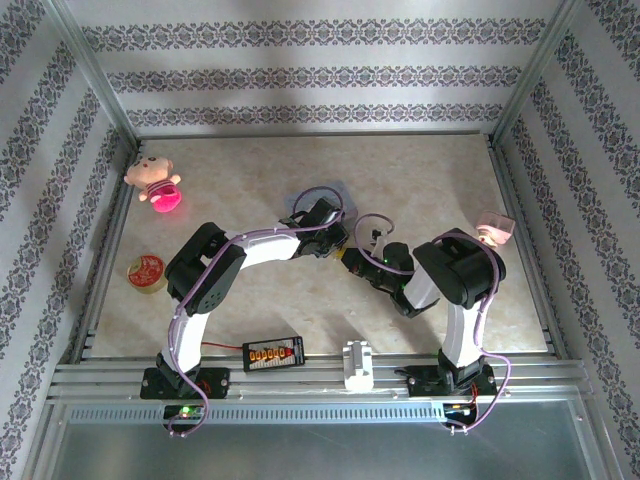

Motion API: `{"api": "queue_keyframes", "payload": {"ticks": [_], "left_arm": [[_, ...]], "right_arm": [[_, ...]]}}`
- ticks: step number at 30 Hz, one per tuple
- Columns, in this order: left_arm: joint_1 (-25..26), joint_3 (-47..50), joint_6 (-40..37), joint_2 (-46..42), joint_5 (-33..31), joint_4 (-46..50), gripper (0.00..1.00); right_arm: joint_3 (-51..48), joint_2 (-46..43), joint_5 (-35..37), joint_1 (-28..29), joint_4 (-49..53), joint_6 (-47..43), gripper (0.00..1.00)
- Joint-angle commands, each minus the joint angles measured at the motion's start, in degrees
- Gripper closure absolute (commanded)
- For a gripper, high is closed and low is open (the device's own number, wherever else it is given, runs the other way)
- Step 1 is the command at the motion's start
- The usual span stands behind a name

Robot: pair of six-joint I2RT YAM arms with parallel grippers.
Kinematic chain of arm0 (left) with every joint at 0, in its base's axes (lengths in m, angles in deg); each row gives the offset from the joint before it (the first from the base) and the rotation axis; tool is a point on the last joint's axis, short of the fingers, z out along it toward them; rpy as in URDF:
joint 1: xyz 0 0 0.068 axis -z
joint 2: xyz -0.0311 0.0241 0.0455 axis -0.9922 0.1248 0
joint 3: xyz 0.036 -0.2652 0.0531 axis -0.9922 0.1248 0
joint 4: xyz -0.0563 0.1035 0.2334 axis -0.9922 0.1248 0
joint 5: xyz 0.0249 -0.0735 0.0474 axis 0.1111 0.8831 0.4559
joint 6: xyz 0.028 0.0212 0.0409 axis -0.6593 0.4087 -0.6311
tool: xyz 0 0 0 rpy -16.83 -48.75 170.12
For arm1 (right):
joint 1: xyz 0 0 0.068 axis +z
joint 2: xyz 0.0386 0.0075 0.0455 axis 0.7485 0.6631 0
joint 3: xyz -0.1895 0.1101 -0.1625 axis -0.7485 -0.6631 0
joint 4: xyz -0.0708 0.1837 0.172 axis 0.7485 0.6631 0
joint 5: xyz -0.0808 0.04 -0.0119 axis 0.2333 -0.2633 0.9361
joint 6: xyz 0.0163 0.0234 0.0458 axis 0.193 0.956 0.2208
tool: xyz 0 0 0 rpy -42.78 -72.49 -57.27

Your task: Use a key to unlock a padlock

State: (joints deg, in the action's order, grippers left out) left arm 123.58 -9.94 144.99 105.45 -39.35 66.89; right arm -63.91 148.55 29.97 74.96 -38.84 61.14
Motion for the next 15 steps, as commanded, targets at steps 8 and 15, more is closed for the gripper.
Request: {"api": "queue_keyframes", "payload": {"ticks": [8, 15], "left_arm": [[1.61, 1.39, 0.26, -0.25, 8.06, 4.06, 1.0], [1.61, 1.74, -0.04, -0.42, 7.74, 4.62, 1.0]], "right_arm": [[-0.72, -3.58, 4.37, -4.96, -4.27, -0.25, 1.0], [-1.3, -5.33, 0.9, -8.38, -4.27, -0.47, 1.0]]}}
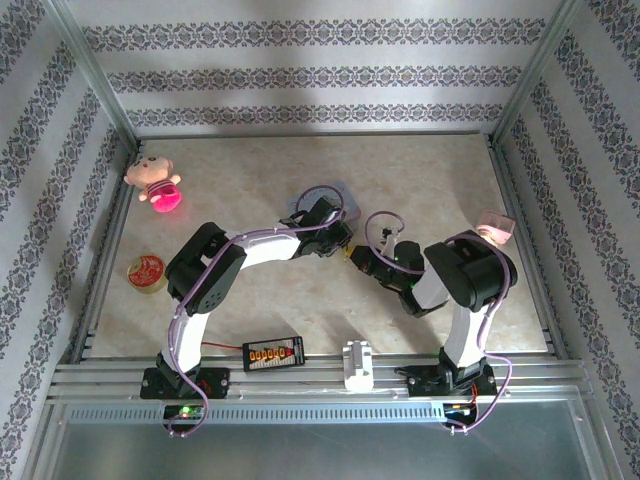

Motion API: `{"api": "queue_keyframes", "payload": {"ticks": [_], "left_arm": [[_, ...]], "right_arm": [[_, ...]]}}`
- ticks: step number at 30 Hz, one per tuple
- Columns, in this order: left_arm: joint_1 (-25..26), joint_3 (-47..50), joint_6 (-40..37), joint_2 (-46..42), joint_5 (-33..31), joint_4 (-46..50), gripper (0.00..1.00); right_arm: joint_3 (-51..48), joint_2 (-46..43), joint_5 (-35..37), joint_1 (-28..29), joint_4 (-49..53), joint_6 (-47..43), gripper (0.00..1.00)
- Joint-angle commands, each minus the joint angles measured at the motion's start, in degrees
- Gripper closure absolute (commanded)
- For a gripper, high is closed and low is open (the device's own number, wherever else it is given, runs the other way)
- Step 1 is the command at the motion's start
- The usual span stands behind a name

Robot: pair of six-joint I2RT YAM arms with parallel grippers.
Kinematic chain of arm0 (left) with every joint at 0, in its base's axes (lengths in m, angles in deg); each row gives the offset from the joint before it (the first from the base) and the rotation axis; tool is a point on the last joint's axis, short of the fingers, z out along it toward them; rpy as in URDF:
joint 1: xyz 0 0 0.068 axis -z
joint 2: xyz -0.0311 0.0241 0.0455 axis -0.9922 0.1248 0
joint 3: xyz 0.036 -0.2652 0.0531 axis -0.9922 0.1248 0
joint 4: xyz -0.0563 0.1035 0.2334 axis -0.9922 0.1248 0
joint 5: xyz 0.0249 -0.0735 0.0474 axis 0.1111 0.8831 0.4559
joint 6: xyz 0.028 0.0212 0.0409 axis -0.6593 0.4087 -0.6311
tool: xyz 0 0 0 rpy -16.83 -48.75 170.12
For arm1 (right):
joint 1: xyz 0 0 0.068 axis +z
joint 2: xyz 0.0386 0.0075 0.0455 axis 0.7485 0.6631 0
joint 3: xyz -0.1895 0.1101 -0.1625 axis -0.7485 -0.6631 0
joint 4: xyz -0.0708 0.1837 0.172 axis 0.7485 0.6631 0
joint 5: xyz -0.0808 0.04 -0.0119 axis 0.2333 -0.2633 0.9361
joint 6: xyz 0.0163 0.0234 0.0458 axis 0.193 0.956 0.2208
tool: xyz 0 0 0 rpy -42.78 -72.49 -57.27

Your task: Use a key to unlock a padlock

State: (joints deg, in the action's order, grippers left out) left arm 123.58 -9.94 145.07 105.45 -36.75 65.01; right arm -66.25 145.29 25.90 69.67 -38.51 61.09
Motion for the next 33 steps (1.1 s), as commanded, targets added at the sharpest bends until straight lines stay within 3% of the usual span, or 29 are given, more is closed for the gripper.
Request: {"api": "queue_keyframes", "payload": {"ticks": [1, 12, 17, 21, 28, 33], "left_arm": [[1.61, 1.76, -0.26, -0.42, 5.04, 6.55, 1.0], [1.53, 2.82, 0.79, -0.5, 5.02, 5.07, 1.0], [1.13, 3.9, 0.32, -2.23, 1.71, 5.04, 1.0], [0.38, 4.57, -0.52, -3.15, -0.6, 5.01, 1.0], [0.12, 2.86, -1.03, -0.58, -0.76, 3.55, 1.0], [0.07, 1.57, -1.14, 1.38, -1.98, 3.17, 1.0]], "right_arm": [[1.03, -2.12, 4.68, -3.34, -4.53, -0.37, 1.0], [1.25, -1.13, 3.0, -3.37, -4.53, 0.01, 1.0], [-1.94, -3.09, 1.83, -4.3, -4.52, -0.16, 1.0], [-4.31, -3.08, 0.09, -5.73, -4.34, 0.7, 0.81], [-6.3, -3.86, -0.63, -6.75, -2.38, -1.32, 0.73], [-5.48, -8.43, -1.56, -7.03, 5.2, -4.09, 0.7]]}}
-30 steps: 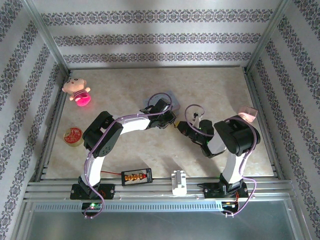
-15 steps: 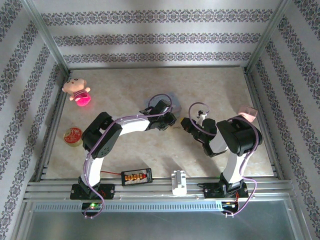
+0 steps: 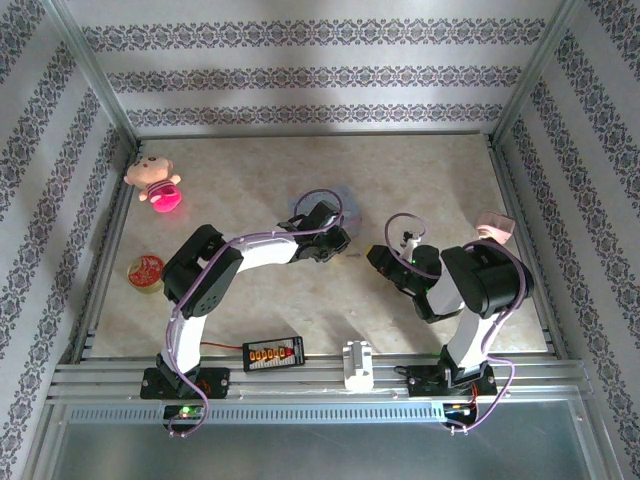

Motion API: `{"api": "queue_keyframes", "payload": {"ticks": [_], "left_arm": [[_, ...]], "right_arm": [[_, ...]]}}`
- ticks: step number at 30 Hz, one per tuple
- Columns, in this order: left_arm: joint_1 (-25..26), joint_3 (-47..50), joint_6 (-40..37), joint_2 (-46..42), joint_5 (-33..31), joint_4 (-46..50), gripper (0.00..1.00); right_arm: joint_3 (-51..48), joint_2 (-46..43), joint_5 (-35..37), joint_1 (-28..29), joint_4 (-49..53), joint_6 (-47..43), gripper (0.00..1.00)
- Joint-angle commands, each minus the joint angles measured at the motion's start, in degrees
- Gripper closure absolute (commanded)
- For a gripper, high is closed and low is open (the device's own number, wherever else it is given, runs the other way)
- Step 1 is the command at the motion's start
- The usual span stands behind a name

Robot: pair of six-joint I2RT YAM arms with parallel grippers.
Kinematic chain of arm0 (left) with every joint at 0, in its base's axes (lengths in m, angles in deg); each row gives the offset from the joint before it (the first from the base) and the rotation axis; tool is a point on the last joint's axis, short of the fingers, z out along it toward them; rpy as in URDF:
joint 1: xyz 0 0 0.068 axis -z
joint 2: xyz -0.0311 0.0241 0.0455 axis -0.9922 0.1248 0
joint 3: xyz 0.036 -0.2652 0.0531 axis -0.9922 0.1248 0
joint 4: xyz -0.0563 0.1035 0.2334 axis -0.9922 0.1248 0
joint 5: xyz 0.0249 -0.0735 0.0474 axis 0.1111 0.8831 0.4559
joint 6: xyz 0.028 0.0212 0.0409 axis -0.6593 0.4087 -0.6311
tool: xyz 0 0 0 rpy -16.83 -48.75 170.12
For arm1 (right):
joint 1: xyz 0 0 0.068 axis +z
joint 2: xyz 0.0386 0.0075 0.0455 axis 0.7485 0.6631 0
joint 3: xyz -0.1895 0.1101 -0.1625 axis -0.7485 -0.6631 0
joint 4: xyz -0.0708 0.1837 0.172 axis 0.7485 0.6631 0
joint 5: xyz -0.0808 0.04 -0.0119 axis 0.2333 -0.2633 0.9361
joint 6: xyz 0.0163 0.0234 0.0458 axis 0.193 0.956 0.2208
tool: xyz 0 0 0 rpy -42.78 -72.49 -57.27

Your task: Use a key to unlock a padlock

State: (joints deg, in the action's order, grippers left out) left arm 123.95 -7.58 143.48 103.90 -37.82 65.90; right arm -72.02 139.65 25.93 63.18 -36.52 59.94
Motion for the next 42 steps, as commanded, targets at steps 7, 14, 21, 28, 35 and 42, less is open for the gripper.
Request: {"api": "queue_keyframes", "payload": {"ticks": [7, 14, 21, 28, 35, 42], "left_arm": [[-0.43, -2.27, -0.99, 4.92, -1.73, 4.84, 0.93], [-0.34, -0.19, -2.05, 5.26, -1.86, 5.75, 0.7], [-0.23, 0.68, -2.44, 4.92, -0.87, 4.69, 0.45], [-0.17, 1.57, -3.13, 2.54, -0.68, 4.15, 0.25], [-0.34, 4.45, -6.16, -3.58, -2.55, 5.23, 0.01], [-0.41, 8.57, -8.24, -9.7, -7.19, 5.3, 0.01]], "right_arm": [[2.02, -11.72, 1.12, -0.41, 19.73, -8.53, 0.71], [9.35, -22.17, 8.09, 1.54, 47.51, -19.29, 0.72], [17.31, -22.65, 8.2, 2.36, 66.14, -29.13, 0.72], [24.65, -20.47, 11.97, 5.08, 78.97, -37.97, 0.62], [30.52, -14.21, 10.11, 5.78, 81.45, -41.48, 0.57], [35.16, -7.23, 8.24, 5.8, 81.64, -42.62, 0.58]]}}
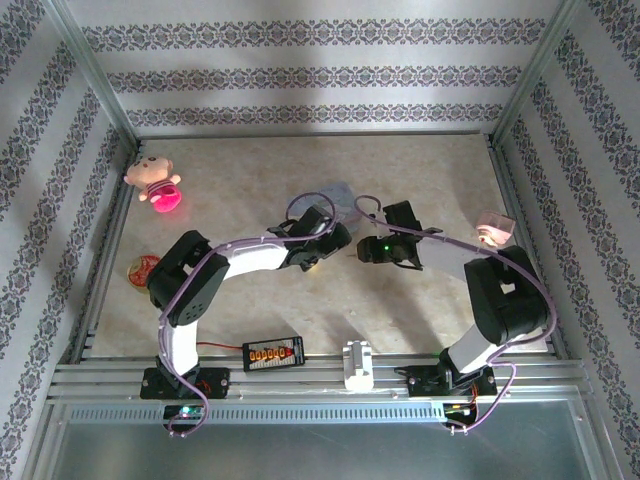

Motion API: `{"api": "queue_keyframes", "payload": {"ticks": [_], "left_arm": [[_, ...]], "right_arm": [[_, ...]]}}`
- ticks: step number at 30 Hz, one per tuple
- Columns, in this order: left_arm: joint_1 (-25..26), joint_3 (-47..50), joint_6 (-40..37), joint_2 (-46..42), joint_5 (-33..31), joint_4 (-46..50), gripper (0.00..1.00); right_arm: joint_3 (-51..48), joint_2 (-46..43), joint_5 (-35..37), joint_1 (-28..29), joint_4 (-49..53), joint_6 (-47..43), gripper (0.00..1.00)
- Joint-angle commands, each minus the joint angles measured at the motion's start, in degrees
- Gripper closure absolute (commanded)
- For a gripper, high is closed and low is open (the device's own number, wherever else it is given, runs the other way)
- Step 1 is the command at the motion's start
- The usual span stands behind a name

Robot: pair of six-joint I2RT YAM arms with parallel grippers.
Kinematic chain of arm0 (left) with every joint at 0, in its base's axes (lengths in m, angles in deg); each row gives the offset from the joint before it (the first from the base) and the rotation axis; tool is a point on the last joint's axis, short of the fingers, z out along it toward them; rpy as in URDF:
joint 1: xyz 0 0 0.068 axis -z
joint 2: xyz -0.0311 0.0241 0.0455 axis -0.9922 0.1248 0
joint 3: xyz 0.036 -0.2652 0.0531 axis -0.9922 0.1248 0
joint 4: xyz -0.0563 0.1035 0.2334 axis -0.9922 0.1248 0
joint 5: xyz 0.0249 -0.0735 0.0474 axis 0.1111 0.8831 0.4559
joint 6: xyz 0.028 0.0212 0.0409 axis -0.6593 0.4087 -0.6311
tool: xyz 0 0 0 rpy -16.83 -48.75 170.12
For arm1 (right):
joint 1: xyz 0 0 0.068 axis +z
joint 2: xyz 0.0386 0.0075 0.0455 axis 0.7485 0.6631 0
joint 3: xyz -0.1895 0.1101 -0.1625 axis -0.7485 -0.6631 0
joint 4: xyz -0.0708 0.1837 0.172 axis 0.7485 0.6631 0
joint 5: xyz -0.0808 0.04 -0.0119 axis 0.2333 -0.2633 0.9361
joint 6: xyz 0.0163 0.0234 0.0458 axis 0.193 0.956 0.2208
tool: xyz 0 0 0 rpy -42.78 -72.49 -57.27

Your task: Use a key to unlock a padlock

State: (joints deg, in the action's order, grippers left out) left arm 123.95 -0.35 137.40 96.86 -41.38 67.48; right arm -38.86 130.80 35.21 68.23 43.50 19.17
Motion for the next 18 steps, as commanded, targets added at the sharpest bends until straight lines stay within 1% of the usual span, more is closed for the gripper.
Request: {"api": "queue_keyframes", "payload": {"ticks": [1, 5, 10, 14, 16, 18], "left_arm": [[-0.43, 1.93, -2.26, -3.35, -4.3, 3.48, 0.01], [-0.43, 3.59, -2.37, -4.87, -5.96, 2.44, 0.01], [-0.43, 4.04, -2.35, -5.45, -6.36, 1.91, 0.01], [-0.52, 4.54, -2.26, -5.94, -6.9, 1.75, 0.01], [-0.57, 4.82, -2.24, -6.16, -7.23, 1.58, 0.01], [-0.61, 5.0, -2.27, -6.34, -7.42, 1.55, 0.01]], "right_arm": [[2.42, 2.2, -1.23, 0.71, 1.64, -2.02, 0.58], [3.89, 4.13, -2.32, 0.71, 1.7, -2.57, 0.59], [5.57, 6.9, -3.03, 0.71, 1.55, -3.04, 0.6], [6.04, 8.07, -3.42, 0.8, 1.67, -3.01, 0.65], [5.61, 7.82, -3.26, 0.84, 1.64, -2.8, 0.66], [5.25, 7.73, -3.26, 0.8, 1.66, -2.83, 0.7]]}}
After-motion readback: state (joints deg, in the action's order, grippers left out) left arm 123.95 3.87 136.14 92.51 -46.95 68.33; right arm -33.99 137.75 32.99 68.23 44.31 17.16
